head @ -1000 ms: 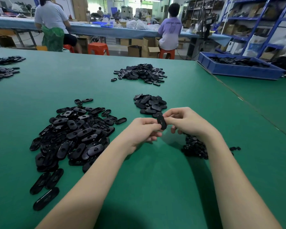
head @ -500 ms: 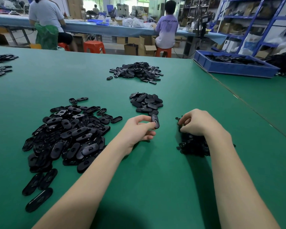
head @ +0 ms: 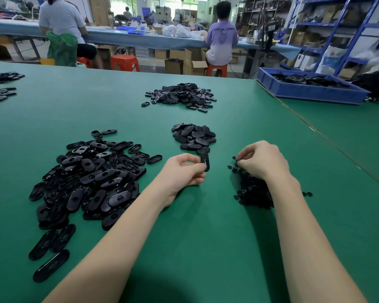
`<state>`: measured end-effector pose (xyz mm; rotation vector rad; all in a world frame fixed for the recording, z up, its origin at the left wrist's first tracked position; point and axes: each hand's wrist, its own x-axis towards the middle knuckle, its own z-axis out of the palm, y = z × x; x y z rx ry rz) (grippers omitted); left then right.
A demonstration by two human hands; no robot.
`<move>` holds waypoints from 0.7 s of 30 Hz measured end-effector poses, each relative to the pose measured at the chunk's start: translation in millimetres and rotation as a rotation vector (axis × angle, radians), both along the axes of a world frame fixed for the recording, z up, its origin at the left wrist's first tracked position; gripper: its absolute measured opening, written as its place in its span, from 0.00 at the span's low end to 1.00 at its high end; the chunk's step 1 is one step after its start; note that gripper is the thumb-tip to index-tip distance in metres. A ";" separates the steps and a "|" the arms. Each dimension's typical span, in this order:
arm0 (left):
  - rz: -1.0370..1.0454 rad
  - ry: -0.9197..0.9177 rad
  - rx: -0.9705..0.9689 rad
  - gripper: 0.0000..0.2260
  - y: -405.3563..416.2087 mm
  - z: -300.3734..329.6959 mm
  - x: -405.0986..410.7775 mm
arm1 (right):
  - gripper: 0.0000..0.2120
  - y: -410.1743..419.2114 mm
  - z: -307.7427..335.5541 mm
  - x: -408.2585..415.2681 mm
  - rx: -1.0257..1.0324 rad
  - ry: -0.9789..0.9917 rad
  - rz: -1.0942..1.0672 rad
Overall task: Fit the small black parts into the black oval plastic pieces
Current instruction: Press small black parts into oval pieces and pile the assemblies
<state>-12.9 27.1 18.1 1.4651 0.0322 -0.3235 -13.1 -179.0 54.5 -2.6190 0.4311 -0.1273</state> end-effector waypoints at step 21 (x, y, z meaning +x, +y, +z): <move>0.038 -0.081 -0.222 0.10 3.7 1.6 3.0 | 0.03 30.2 -3.8 3.5 0.700 -0.077 0.381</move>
